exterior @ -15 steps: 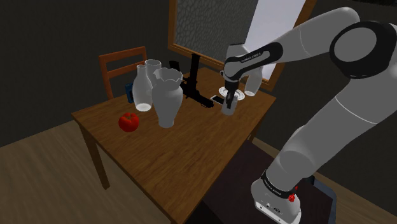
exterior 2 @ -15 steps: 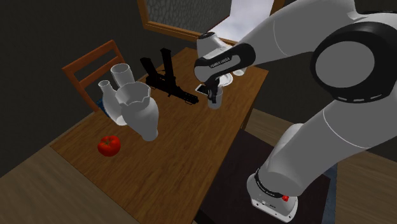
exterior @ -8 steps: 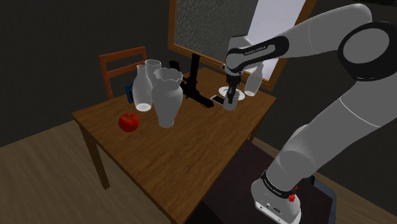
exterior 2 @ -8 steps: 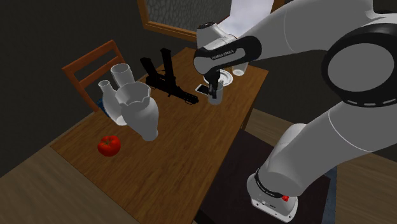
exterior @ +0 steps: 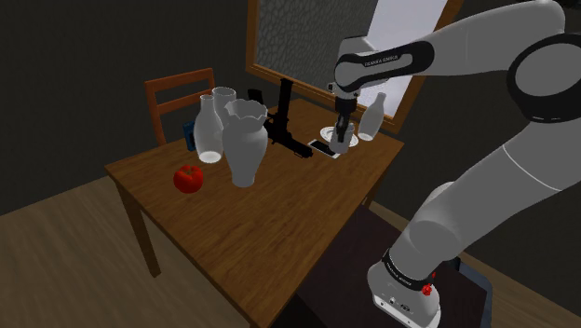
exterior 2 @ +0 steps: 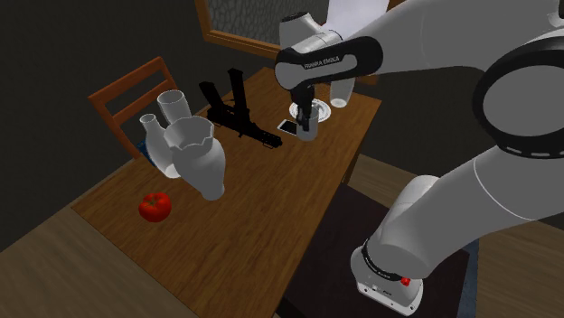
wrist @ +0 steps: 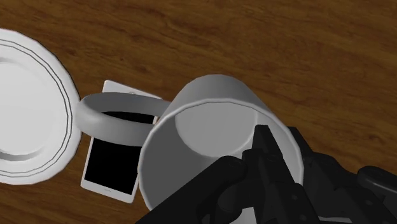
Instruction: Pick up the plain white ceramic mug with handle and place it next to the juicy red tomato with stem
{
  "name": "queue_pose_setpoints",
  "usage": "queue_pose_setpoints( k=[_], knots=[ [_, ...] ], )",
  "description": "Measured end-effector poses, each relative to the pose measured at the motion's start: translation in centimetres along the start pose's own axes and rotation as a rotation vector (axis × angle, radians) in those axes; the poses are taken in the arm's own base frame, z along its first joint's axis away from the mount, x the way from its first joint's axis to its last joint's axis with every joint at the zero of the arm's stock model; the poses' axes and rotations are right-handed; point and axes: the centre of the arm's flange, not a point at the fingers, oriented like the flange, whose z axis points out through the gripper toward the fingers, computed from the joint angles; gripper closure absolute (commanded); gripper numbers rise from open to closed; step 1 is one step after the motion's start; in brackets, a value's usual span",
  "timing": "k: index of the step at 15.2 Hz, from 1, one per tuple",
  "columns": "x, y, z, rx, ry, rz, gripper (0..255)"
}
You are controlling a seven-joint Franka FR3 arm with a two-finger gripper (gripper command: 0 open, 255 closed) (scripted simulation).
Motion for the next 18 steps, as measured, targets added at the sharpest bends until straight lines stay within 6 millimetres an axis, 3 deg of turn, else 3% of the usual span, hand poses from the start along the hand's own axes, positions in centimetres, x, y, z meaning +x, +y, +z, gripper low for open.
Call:
queue_pose_setpoints(
  k=[15,18],
  knots=[
    [-1.3,0.1,-7.6,0.0,0.0,0.0,255],
    [0.1,-2.3,-8.2,0.0,0.0,-0.001,255]
  ],
)
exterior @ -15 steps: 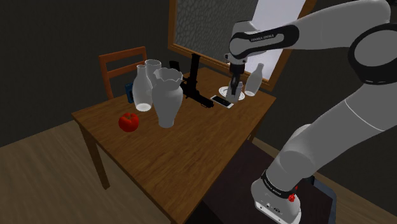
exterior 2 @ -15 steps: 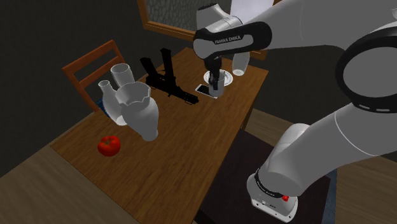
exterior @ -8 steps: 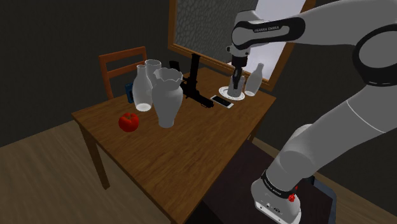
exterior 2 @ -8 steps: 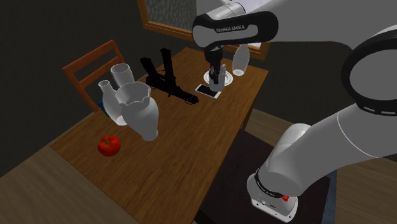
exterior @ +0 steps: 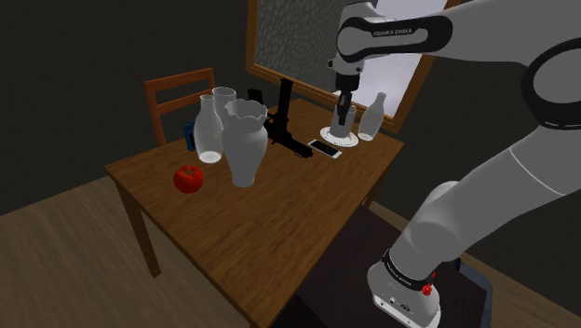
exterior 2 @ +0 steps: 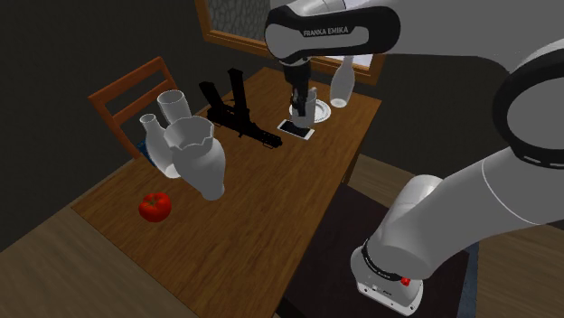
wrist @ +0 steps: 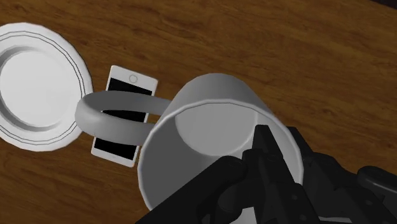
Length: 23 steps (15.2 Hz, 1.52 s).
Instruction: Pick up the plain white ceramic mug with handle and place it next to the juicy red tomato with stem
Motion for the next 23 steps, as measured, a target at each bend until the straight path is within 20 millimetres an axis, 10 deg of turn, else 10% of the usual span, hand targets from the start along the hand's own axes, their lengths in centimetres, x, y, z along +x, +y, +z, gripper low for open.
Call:
queue_pose_setpoints(
  k=[23],
  knots=[
    [15.1,-26.0,-3.5,0.0,0.0,0.0,255]
  ],
)
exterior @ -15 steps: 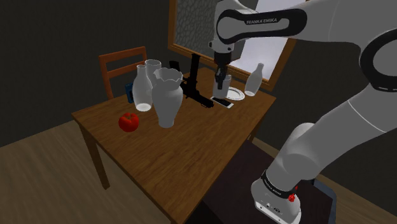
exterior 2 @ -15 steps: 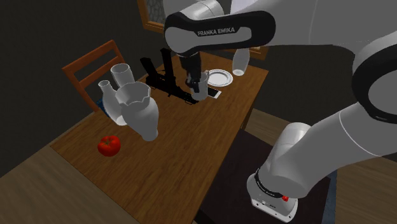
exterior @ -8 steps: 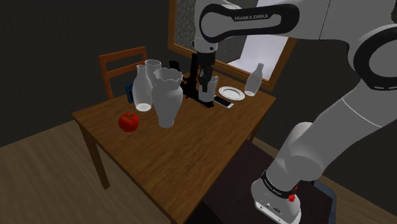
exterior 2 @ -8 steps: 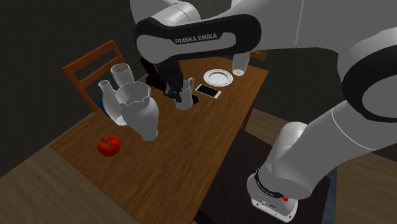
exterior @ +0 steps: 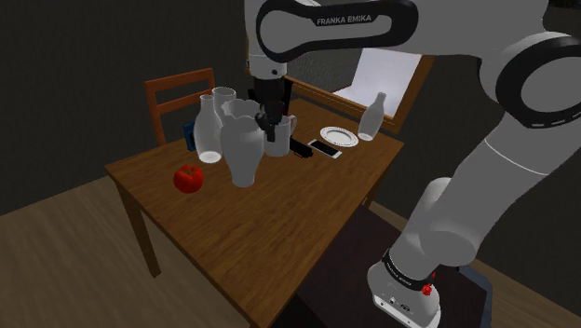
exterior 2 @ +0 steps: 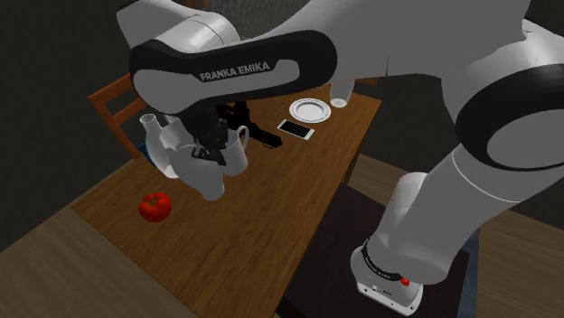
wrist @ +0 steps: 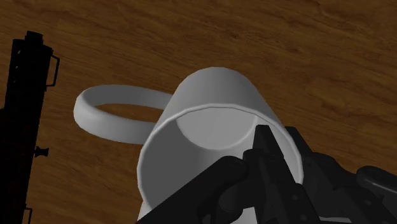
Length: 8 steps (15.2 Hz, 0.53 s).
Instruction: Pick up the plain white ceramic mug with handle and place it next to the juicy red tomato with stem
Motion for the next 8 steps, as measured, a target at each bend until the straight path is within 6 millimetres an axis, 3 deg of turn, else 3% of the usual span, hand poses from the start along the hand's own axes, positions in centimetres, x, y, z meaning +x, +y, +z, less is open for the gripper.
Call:
queue_pose_setpoints(
  k=[8],
  knots=[
    [5.2,-9.1,-0.9,0.0,0.0,0.0,255]
  ],
)
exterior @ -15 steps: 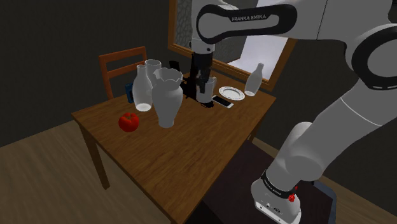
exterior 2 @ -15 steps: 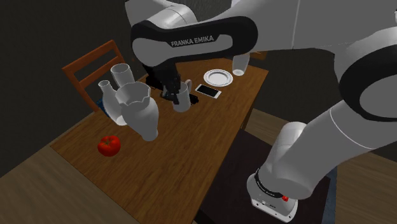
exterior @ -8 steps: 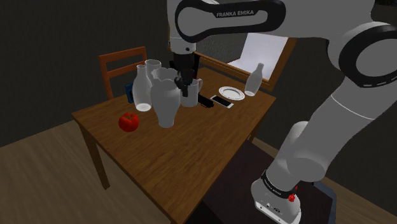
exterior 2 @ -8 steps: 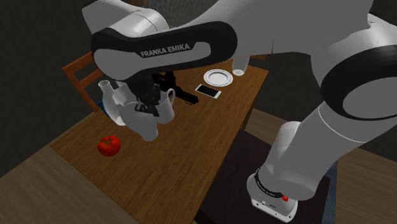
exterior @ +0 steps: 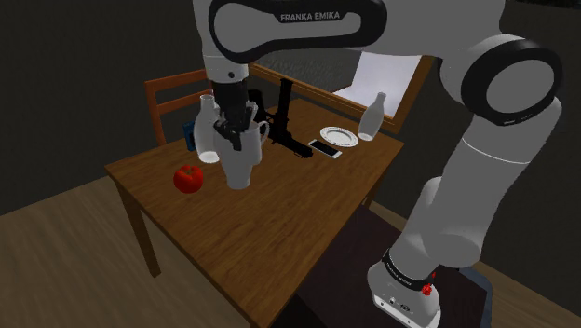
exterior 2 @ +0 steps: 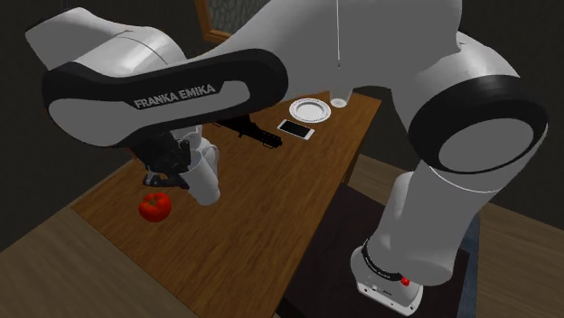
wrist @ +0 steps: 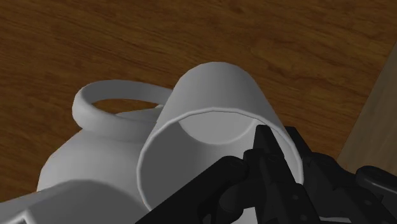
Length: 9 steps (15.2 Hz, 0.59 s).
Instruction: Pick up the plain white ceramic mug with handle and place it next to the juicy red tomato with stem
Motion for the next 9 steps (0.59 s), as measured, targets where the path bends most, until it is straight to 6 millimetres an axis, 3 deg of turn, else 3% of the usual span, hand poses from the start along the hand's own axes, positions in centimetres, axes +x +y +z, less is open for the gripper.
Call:
queue_pose_setpoints(
  k=[9],
  knots=[
    [5.9,-9.9,-1.3,0.0,0.0,-0.001,255]
  ],
)
